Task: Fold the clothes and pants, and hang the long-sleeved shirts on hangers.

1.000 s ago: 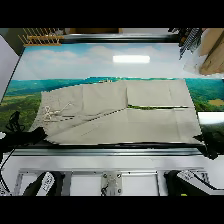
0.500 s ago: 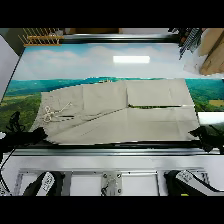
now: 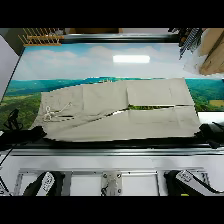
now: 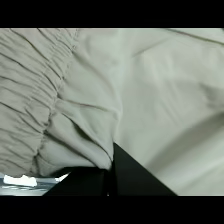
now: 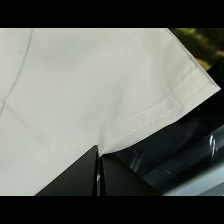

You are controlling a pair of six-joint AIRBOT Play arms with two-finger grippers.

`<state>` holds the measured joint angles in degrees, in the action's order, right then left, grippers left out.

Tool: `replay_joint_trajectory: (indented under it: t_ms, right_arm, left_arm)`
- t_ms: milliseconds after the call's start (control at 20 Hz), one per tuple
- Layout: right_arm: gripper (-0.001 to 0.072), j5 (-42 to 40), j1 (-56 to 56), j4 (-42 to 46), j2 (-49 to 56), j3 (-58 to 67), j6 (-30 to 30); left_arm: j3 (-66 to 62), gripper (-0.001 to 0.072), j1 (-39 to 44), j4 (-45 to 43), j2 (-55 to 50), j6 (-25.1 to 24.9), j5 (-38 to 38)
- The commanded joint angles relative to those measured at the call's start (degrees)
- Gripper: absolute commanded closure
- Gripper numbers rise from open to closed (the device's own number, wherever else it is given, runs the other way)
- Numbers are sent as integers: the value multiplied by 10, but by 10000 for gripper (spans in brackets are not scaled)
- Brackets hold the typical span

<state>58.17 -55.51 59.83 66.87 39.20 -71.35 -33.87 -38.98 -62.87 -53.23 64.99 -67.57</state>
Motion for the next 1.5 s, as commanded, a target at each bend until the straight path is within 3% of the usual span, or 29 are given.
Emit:
replay_joint_trajectory:
  t_ms: [0,150,350,800,1100,1450]
  right_arm:
    - [706,67,2,26,-5,89,-7]
    - [706,73,30,32,-4,153,-26]
    - [706,56,101,39,23,241,-64]
    - [707,12,232,84,198,474,-167]
    - [707,-95,283,83,290,540,-216]
    - [707,-244,330,83,347,542,-219]
  left_arm:
    - [-63,698,9,-5,1,0,-42]
    - [-125,697,62,-6,0,8,-55]
    - [-217,698,123,-6,-28,64,-27]
    - [-435,697,182,-6,-245,95,-24]
    - [-560,697,190,-5,-375,105,-24]
    - [-656,697,205,-1,-488,111,-2]
